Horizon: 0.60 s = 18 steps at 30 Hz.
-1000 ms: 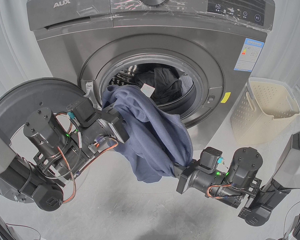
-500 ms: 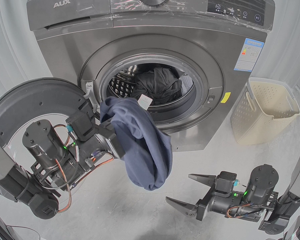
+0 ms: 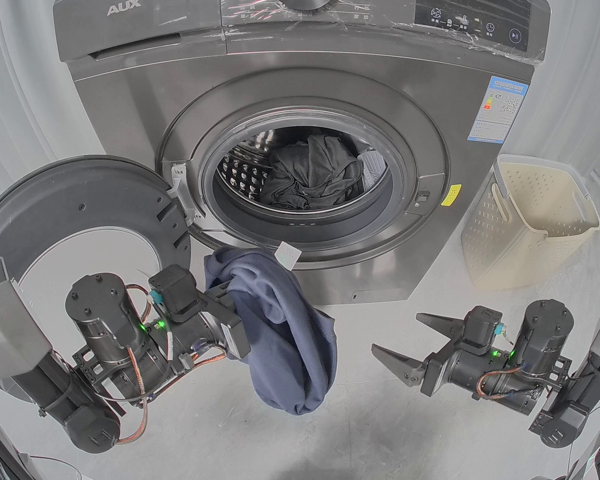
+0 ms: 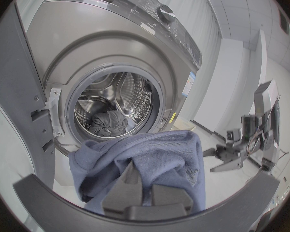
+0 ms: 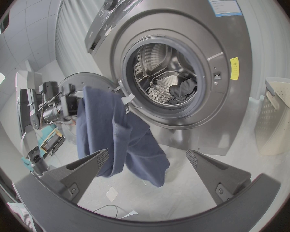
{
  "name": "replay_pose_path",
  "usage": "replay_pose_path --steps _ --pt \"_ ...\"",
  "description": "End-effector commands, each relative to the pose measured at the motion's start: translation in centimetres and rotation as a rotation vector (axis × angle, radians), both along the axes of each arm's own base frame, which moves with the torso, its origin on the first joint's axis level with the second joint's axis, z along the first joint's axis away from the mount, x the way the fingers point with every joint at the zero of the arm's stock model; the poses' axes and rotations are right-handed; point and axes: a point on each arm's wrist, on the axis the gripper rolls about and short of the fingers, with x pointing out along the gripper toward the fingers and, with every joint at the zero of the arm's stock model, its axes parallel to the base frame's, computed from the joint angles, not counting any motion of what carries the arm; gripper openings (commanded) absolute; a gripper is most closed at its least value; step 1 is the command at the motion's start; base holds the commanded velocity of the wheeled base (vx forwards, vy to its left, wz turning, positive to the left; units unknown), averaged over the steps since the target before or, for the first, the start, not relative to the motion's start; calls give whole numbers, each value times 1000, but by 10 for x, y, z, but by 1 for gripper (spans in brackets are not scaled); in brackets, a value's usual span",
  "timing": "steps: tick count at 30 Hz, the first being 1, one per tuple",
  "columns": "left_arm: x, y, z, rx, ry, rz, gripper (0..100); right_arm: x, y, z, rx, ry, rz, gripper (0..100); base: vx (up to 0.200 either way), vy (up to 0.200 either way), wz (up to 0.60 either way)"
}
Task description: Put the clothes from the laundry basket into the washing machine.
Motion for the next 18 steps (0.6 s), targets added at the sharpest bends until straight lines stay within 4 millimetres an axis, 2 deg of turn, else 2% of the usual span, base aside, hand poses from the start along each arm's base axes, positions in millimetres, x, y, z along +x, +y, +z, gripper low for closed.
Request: replay_pose_path --steps 1,8,17,18 --pt "5 -2 -15 51 32 22 0 9 -8 1 6 -7 -49 100 0 0 0" --pt "5 -3 -19 58 42 22 0 10 -10 0 4 -4 -57 100 0 0 0" --pt "3 -6 -20 62 44 12 0 8 -7 0 5 -3 -45 100 200 0 0" --pt "2 -6 -20 64 47 9 0 8 -7 1 6 -5 -43 100 0 0 0"
